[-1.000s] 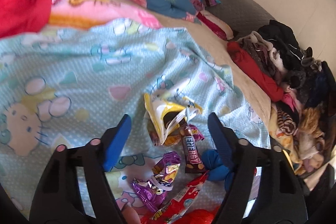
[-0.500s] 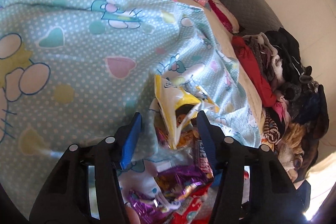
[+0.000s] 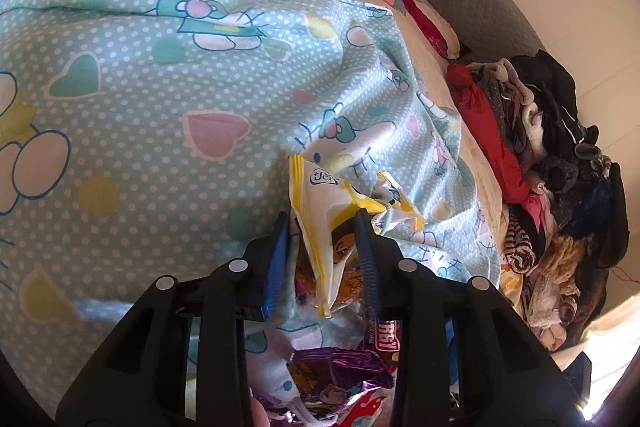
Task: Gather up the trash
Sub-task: 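Grasp the yellow snack wrapper with the left tool while the right tool grasps the pink-banded foam net, then carry the wrapper with the left tool while the right tool carries the foam net to the bin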
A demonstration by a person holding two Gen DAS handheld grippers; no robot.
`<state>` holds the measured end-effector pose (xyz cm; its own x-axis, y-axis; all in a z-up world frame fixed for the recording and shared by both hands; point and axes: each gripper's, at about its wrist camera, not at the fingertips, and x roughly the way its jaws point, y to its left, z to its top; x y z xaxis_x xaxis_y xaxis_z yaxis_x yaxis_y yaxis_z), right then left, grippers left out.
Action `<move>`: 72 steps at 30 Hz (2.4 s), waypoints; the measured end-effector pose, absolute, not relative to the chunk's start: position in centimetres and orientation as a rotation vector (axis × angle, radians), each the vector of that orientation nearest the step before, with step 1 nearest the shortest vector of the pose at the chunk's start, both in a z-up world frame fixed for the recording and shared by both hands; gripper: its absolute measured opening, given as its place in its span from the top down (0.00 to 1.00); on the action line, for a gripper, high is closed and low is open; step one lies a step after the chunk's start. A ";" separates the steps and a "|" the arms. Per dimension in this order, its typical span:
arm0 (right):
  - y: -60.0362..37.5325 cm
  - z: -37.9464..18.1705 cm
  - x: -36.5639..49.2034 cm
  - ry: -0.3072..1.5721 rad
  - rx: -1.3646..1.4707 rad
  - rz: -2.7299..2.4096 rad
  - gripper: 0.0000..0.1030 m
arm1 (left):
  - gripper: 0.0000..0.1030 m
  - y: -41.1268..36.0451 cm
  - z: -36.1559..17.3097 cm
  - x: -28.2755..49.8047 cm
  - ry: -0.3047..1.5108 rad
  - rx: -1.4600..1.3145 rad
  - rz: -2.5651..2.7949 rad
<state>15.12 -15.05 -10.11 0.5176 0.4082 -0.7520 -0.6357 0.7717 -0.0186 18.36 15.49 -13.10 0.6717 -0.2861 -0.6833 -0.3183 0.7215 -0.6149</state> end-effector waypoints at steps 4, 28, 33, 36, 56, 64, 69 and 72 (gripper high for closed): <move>-15.5 -9.6 15.2 0.803 -0.273 0.639 0.66 | 0.79 15.1 -12.7 18.4 0.861 -0.766 0.024; -19.0 -7.0 15.6 0.762 -0.050 0.635 0.67 | 0.85 13.9 -10.0 17.5 0.864 -0.695 0.050; -20.0 -6.1 15.4 0.736 -0.017 0.622 0.67 | 0.85 13.4 -10.6 16.3 0.870 -0.710 0.054; -21.0 -5.4 15.3 0.708 0.004 0.607 0.67 | 0.85 12.8 -10.9 16.3 0.884 -0.727 0.023; -26.9 -2.6 15.7 0.628 0.167 0.522 0.67 | 0.95 11.7 -11.3 20.4 0.873 -0.641 0.065; -27.7 -2.3 15.5 0.610 0.185 0.511 0.67 | 0.96 8.6 -6.2 19.4 0.737 -0.556 0.001; -29.0 -1.9 15.2 0.591 0.208 0.490 0.67 | 0.96 6.8 -3.6 18.8 0.685 -0.533 -0.053; -29.8 -1.7 14.9 0.580 0.220 0.476 0.67 | 0.96 5.3 -2.4 18.5 0.664 -0.513 -0.082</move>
